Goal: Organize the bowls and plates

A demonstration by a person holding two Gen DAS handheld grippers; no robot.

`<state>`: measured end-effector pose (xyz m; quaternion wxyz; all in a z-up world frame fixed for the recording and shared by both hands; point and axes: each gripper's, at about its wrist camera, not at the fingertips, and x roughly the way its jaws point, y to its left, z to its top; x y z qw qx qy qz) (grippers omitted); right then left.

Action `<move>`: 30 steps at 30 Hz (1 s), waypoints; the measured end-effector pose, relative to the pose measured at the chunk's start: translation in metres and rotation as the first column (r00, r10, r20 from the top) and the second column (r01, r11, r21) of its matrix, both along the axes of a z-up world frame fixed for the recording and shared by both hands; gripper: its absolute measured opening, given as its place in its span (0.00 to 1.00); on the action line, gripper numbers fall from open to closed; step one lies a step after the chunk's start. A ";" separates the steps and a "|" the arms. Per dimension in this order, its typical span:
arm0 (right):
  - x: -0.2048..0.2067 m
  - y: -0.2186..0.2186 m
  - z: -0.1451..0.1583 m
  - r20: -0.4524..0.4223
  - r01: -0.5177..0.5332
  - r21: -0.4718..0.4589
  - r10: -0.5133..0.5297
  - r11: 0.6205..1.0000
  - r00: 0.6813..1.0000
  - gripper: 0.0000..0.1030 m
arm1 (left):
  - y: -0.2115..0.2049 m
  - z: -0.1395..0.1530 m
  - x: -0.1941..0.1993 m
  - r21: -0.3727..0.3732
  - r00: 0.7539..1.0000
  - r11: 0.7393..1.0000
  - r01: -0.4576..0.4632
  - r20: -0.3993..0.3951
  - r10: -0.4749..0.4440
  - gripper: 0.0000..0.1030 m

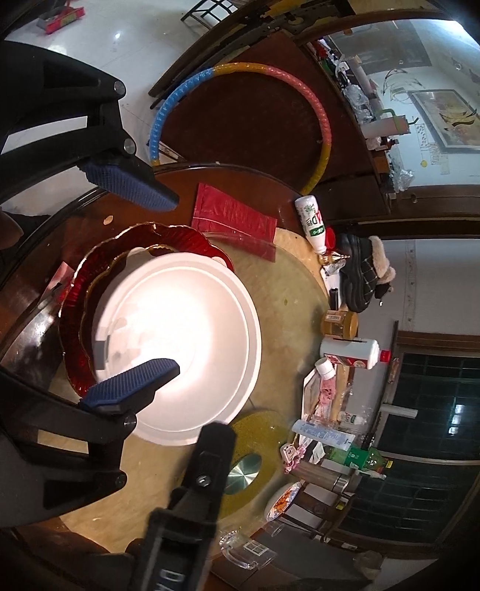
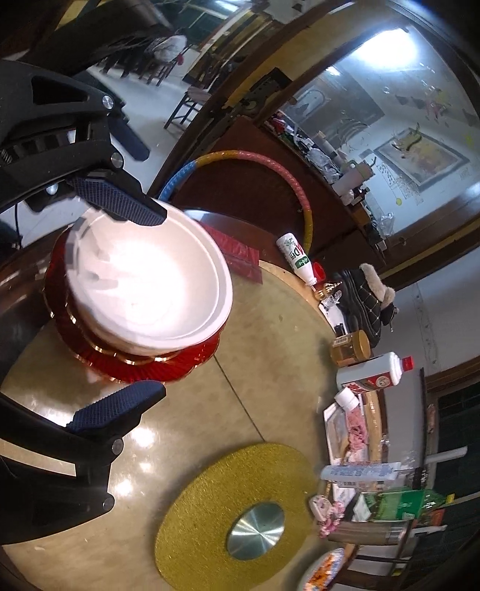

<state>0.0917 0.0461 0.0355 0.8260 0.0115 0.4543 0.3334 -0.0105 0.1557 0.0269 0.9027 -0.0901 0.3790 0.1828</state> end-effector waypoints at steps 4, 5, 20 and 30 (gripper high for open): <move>-0.017 -0.017 0.002 0.084 0.003 -0.021 -0.001 1.000 0.996 0.89 | -0.006 -0.005 -0.006 0.011 1.000 1.000 0.008 -0.007 -0.008 0.82; -0.020 -0.020 0.002 0.099 0.002 -0.023 0.001 1.000 0.995 0.89 | -0.009 -0.007 -0.007 0.019 1.000 1.000 0.009 -0.015 -0.009 0.82; -0.079 -0.054 -0.001 0.295 -0.126 -0.141 0.163 0.982 0.941 1.00 | -0.010 -0.016 -0.018 0.001 0.999 1.000 -0.005 -0.052 0.005 0.84; -0.100 -0.038 -0.021 0.288 -0.245 -0.219 0.303 0.944 0.909 1.00 | -0.015 -0.017 -0.017 0.003 0.998 1.000 0.002 -0.066 -0.002 1.00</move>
